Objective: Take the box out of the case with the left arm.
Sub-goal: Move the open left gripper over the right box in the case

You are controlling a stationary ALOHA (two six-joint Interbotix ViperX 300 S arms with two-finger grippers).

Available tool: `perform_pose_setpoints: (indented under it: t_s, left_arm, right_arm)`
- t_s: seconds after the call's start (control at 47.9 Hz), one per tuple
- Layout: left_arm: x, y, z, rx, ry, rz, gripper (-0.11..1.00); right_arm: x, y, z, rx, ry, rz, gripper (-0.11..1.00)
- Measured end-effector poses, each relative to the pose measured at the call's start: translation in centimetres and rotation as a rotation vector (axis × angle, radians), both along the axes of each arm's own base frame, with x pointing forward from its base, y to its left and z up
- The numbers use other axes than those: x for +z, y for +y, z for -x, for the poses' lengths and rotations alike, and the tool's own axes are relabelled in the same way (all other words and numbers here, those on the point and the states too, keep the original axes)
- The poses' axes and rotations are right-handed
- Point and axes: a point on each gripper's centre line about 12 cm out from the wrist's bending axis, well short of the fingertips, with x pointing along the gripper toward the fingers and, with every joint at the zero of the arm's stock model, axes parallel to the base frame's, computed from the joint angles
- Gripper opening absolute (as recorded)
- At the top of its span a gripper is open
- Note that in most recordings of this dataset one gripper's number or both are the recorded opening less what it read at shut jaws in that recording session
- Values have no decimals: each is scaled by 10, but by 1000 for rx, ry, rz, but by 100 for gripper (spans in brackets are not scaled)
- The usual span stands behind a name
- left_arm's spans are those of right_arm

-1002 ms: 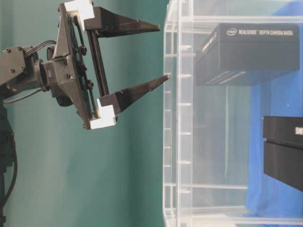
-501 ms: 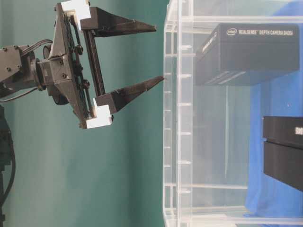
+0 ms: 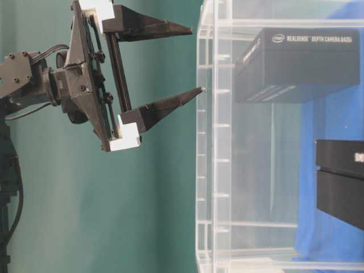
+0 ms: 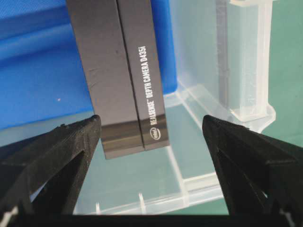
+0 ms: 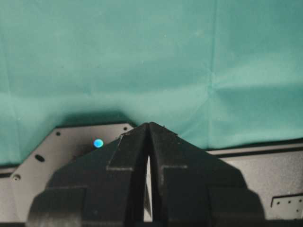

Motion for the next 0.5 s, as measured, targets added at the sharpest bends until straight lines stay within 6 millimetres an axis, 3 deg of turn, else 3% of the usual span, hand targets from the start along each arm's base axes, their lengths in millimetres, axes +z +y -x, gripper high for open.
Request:
perform_pose_setpoints:
  t_s: [0.501]
  left_arm:
    - [0, 1, 0, 0, 3, -11, 88]
  right_arm:
    - [0, 0, 0, 0, 2, 0, 2]
